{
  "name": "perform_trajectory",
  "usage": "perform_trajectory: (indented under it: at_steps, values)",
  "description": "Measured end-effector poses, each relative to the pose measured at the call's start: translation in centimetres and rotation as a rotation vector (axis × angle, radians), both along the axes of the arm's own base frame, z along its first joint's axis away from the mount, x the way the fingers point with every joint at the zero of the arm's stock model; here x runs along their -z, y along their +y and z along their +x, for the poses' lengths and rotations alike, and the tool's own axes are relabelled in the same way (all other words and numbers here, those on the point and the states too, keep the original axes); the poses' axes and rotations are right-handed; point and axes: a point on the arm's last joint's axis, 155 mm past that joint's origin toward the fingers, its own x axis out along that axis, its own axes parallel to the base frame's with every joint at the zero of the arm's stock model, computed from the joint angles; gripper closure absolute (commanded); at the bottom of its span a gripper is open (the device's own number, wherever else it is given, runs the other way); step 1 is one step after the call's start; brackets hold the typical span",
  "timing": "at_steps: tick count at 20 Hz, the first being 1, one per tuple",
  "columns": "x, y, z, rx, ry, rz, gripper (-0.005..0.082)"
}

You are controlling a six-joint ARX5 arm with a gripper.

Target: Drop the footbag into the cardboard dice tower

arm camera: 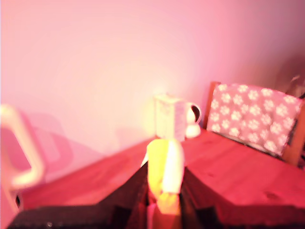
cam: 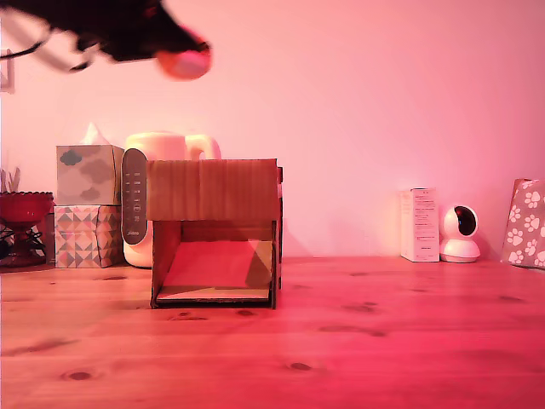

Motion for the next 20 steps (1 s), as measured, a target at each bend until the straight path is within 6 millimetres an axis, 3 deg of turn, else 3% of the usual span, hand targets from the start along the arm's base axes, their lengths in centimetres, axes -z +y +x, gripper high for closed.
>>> perform_trajectory:
  at_steps: [3,6,9,13,14,17,18,20]
  values:
    - [0.4,-0.8,2.9,-0.008,0.068,0.040,0.0713]
    - [3.6,-1.5,5.1,-0.007,0.163,0.078,0.0713]
    - [6.9,-1.9,6.0,-0.007,0.232,0.106,0.0713]
    - [6.9,-2.0,6.2,-0.002,0.209,0.129,0.0701]
    - [6.8,-2.0,6.2,-0.001,0.207,0.129,0.0627]
    - [6.3,-2.0,6.3,0.001,0.176,0.134,0.0068]
    - [6.3,-2.0,6.3,0.001,0.175,0.134,-0.0007]
    - [6.6,-2.0,6.2,0.006,0.188,0.138,-0.0009]
